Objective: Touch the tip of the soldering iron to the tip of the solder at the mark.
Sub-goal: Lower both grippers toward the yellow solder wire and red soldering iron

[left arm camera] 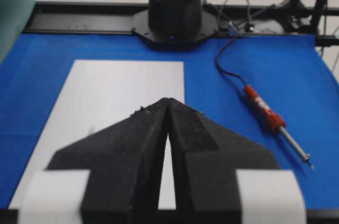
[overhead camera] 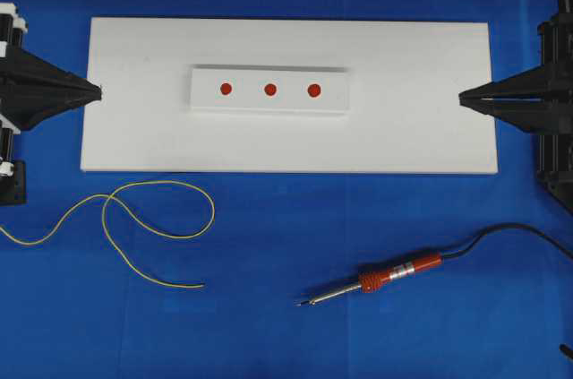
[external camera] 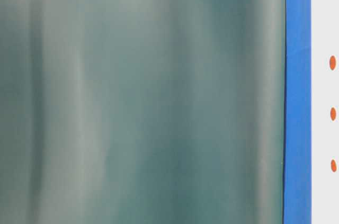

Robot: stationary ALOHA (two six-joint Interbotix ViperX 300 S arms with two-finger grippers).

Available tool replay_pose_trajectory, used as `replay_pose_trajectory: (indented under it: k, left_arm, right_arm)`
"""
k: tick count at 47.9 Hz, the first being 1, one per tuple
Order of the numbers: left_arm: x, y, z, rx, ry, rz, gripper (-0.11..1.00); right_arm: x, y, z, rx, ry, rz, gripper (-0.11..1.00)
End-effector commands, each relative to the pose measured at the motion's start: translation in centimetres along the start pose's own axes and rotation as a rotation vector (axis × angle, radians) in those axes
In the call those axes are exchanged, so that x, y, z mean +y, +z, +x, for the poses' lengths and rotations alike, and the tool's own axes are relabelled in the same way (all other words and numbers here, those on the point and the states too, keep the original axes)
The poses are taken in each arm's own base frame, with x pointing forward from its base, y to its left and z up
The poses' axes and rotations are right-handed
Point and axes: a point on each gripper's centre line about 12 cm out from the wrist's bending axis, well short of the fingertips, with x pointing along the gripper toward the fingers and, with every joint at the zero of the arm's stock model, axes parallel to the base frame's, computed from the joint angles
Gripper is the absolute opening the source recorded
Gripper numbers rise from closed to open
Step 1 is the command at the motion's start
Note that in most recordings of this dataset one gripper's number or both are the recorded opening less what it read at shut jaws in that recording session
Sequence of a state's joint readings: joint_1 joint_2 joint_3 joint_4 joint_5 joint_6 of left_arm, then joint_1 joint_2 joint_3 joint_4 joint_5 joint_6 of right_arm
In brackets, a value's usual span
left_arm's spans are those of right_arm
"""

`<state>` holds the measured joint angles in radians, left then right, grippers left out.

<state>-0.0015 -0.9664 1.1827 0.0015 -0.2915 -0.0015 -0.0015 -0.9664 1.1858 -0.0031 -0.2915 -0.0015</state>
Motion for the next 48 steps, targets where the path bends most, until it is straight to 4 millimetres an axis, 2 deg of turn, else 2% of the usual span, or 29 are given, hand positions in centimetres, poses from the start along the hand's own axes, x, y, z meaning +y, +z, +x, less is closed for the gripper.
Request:
replay_pose_trajectory:
  k: [1,7,16,22,28,33,36,43,45,48]
  left_arm:
    - [-0.9,0.4,0.3,0.002,-0.045,-0.019,0.00]
    - [-2.0,0.1,0.3,0.023,-0.101,-0.028,0.00]
    - [-4.2,-0.5,-0.2,0.040,-0.210,-0.018,0.00]
    - [-5.5,-1.6,-0.8,0.069,-0.280,-0.018,0.00]
    - [-7.1,-3.1,-1.8,0.112,-0.367,-0.029,0.00]
    - [-8.0,-3.9,-2.4,0.132,-0.420,-0.030,0.02]
    - [-8.5,-4.4,-2.7,0.150,-0.450,-0.038,0.12]
    - [-9.2,-6.9,-2.0,0.263,-0.457,-0.037,0.55]
    - [-9.4,-7.6,-1.6,0.293,-0.454,-0.041,0.68]
    - [-9.7,-8.6,-1.0,0.329,-0.451,-0.047,0.84]
  right_arm:
    - [0.6,0.7,0.5,-0.007,0.028,0.027,0.00]
    - [2.0,0.5,0.7,0.044,0.097,0.046,-0.06]
    - [4.1,0.3,0.5,0.090,0.195,0.116,-0.06]
    - [5.6,-0.6,0.5,0.132,0.258,0.169,-0.04]
    - [6.9,-1.9,0.9,0.179,0.303,0.207,0.06]
    - [8.0,-3.6,1.6,0.241,0.327,0.241,0.29]
    - [8.5,-4.8,2.1,0.292,0.330,0.255,0.50]
    - [9.4,-7.1,3.1,0.372,0.332,0.255,0.89]
    - [9.7,-7.6,3.4,0.383,0.335,0.254,0.93]
    - [10.1,-8.6,3.7,0.399,0.340,0.252,0.90]
